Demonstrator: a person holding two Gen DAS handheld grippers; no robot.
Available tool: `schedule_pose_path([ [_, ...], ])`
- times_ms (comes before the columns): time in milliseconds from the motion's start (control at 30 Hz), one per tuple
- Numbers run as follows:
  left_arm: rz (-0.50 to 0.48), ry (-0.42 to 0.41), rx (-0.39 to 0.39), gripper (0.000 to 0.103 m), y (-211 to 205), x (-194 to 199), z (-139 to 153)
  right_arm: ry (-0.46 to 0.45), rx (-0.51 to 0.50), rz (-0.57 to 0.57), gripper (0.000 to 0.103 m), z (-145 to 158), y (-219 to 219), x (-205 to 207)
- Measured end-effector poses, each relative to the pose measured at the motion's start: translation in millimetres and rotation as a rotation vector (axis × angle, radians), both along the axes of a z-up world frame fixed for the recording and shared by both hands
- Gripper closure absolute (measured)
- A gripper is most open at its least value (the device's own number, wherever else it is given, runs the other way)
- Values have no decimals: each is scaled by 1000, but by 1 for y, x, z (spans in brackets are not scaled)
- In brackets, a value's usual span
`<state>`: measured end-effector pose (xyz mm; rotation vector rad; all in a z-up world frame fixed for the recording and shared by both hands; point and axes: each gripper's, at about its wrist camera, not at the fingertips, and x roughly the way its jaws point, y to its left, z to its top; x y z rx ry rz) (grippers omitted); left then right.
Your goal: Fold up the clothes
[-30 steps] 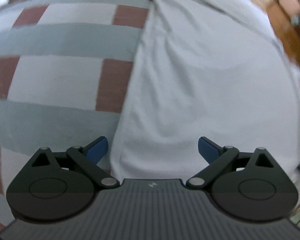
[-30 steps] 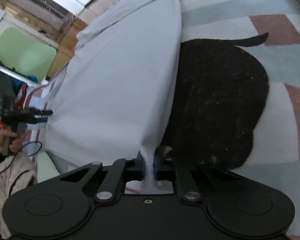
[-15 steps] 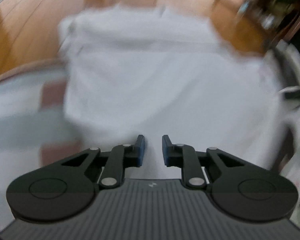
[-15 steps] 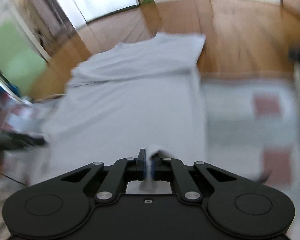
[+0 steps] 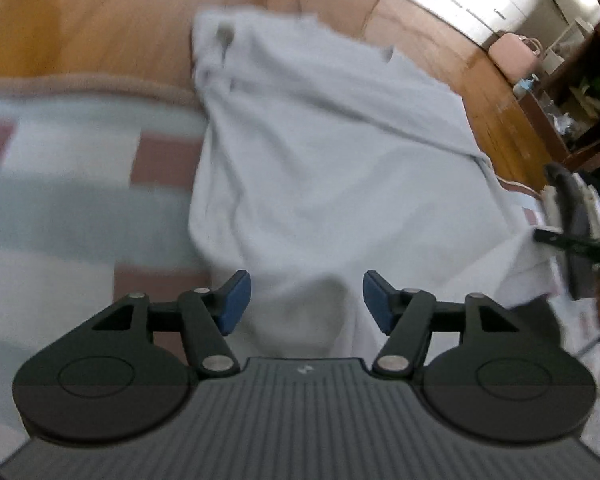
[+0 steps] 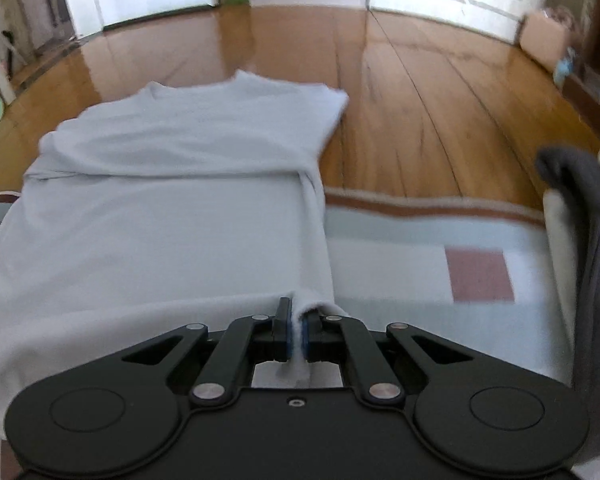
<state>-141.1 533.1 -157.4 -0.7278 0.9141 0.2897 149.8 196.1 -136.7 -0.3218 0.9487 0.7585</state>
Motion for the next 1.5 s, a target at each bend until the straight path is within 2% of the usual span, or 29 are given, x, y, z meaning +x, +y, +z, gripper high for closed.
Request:
schedule_pose_path([
  [67, -42, 10, -51, 39, -4, -3, -2, 6, 19, 0, 97, -2, -1, 1],
  [133, -78, -12, -53, 21, -15, -8, -2, 2, 54, 2, 97, -1, -3, 2],
  [167, -97, -7, -57, 17, -20, -8, -3, -6, 80, 3, 97, 2, -3, 2],
  [300, -135, 84, -88, 15, -35, -2, -23, -33, 144, -7, 97, 12, 1, 1],
  [367, -132, 81, -95, 12, -37, -2, -26, -41, 158, -7, 97, 19, 3, 1],
  [400, -131, 71, -97, 17, -39, -2, -26, -43, 164, -6, 97, 22, 4, 2],
  [433, -130, 61, -98, 44, -40, -2, -26, -44, 168, -6, 97, 25, 5, 3],
  [467, -137, 36, -100, 65, -41, -1, -24, -51, 170, -2, 97, 27, 5, 3],
  [500, -149, 1, -103, 93, -41, 0, -21, -58, 171, 1, 97, 29, 5, 3],
  [567, -132, -113, -123, 92, -37, 0, -11, -72, 172, 9, 97, 32, 5, 3],
  [633, -9, -257, -186, 92, -15, 10, -3, -89, 136, 22, 97, 31, 9, 6],
  [667, 43, -291, -191, 93, -4, 20, -1, -91, 106, 25, 97, 28, 13, 11],
  [733, 126, -313, -164, 93, 16, 46, 2, -86, 71, 8, 97, 22, 21, 21],
  [833, 137, -260, -109, 93, 19, 79, -8, -36, 42, -32, 97, 6, 30, 31],
  [933, 80, -219, -137, 89, 3, 82, -29, 3, 36, -58, 91, -10, 30, 31],
  [1000, 22, -167, -98, 88, -5, 76, -33, 25, 68, -65, 87, -15, 22, 28],
  [1067, 0, -151, -54, 82, -7, 66, -27, 48, 91, -74, 85, -19, 11, 26],
  [1100, 22, -167, -56, 71, -4, 60, -23, 35, 97, -87, 85, -20, 7, 23],
  [1133, 55, -191, -64, 54, 1, 54, -19, 18, 103, -101, 85, -21, 2, 21],
  [1200, 134, -233, -67, 39, 9, 40, -9, -13, 106, -121, 81, -20, -3, 15],
  [1233, 188, -247, -54, 35, 13, 32, -3, -14, 115, -124, 81, -18, -4, 14],
  [1333, 202, -224, -35, 30, 15, 22, 5, -4, 152, -127, 81, -12, -9, 14],
  [1467, 179, -27, 1, 33, 5, 24, -4, 23, 171, -154, 75, -8, -16, 21],
  [1500, 168, -5, -9, 33, 4, 25, -6, 28, 173, -160, 75, -7, -18, 24],
])
